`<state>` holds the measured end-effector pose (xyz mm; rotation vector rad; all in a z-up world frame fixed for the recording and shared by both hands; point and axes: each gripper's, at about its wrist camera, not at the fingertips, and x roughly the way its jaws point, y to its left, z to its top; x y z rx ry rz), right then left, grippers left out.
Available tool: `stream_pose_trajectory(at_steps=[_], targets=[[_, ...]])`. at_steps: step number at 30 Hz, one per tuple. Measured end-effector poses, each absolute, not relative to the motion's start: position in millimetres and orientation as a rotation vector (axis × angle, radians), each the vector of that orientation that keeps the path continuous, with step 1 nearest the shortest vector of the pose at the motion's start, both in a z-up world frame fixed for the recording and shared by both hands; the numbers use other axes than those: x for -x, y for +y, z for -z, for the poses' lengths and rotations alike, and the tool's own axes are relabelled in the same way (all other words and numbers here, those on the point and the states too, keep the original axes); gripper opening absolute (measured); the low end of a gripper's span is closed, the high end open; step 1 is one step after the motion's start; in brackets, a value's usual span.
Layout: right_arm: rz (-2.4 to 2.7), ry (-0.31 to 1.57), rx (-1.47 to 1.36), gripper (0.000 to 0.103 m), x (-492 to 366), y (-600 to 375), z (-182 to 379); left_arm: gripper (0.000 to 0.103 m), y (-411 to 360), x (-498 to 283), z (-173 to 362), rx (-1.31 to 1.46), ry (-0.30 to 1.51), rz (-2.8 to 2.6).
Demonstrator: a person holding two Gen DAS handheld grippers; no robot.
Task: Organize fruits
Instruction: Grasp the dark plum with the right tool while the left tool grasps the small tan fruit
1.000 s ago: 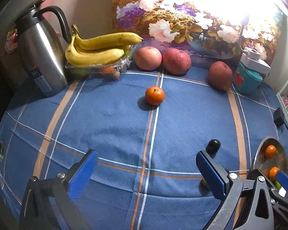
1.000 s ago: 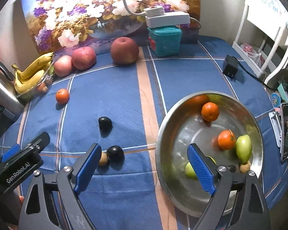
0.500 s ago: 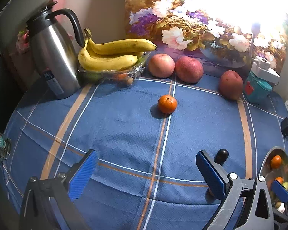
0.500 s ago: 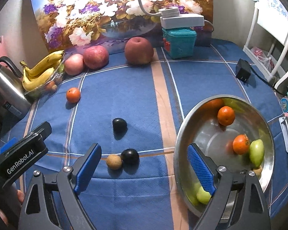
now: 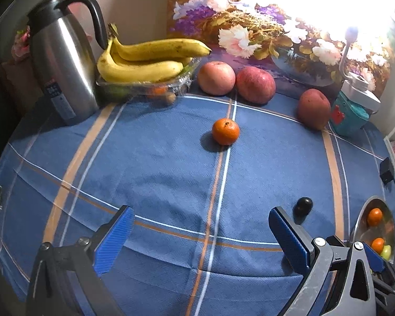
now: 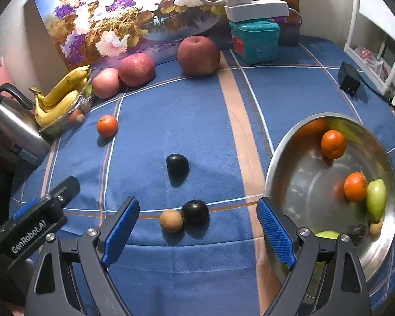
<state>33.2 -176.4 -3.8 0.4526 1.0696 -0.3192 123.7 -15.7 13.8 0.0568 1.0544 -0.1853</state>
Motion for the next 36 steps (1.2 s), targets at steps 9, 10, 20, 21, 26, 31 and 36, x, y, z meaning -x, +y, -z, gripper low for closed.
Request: stream_pose_trajectory(at_steps=[9, 10, 20, 21, 26, 31, 36], targets=[[0.284, 1.071, -0.457, 0.074, -38.2, -175.8, 14.5, 0.103, -19.1, -126.8, -4.3, -0.03, 1.098, 0.215], [0.281, 1.078, -0.457, 0.073, -38.8, -175.5, 16.8, 0.103, -19.9, -127.1, -2.8, -0.033, 1.105, 0.217], [0.264, 1.125, -0.545, 0.039, -39.3, -185.7, 41.1, 0.102, -26.3, -132.1, 14.0, -0.004, 1.175, 0.256], [0.262, 1.126, -0.556, 0.039, -39.3, -186.7, 42.4, 0.102, -27.4, -132.1, 15.8, -0.001, 1.186, 0.261], [0.246, 1.129, -0.599, 0.038, -40.6, -189.3, 47.2, 0.097, -30.4, -131.5, 23.1, 0.019, 1.227, 0.277], [0.241, 1.128, -0.607, 0.033, -41.7, -190.6, 48.2, 0.091, -31.0, -130.5, 27.6, 0.052, 1.257, 0.289], [0.23, 1.129, -0.627, 0.03, -41.7, -192.1, 49.3, 0.09, -33.5, -130.0, 27.5, 0.072, 1.264, 0.306]])
